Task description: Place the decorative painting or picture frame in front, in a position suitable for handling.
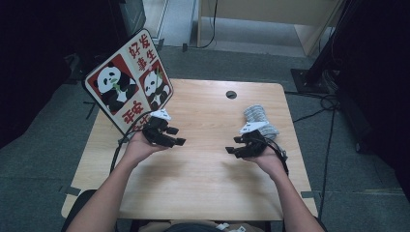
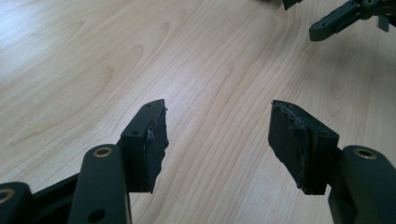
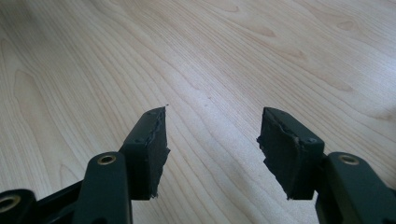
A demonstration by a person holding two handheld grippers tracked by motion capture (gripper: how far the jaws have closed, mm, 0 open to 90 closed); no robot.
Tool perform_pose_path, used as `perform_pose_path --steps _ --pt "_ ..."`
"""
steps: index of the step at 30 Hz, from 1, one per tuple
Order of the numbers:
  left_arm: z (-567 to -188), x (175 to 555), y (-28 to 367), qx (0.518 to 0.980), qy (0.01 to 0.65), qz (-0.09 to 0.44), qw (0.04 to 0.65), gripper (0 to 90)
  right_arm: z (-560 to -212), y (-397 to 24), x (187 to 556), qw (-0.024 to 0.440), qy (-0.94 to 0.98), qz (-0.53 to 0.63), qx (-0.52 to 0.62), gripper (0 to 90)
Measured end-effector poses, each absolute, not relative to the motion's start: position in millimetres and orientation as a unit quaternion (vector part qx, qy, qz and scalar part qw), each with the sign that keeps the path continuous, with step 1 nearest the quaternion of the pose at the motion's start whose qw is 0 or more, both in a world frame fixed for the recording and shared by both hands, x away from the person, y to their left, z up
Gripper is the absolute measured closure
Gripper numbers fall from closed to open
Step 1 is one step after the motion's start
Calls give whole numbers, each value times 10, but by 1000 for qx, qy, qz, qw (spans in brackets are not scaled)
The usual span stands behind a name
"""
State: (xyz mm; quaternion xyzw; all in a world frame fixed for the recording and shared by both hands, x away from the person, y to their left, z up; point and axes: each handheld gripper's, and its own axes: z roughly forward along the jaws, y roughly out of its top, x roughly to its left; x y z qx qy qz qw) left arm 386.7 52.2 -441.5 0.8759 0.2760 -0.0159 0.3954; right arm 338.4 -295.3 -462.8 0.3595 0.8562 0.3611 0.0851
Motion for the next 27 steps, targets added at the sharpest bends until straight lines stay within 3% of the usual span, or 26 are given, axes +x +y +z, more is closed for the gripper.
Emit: perform_pose_path --steps 27 --pt "-4411 3866 521 878 275 -13 393 371 -4636 -2967 3388 72 856 359 365 433"
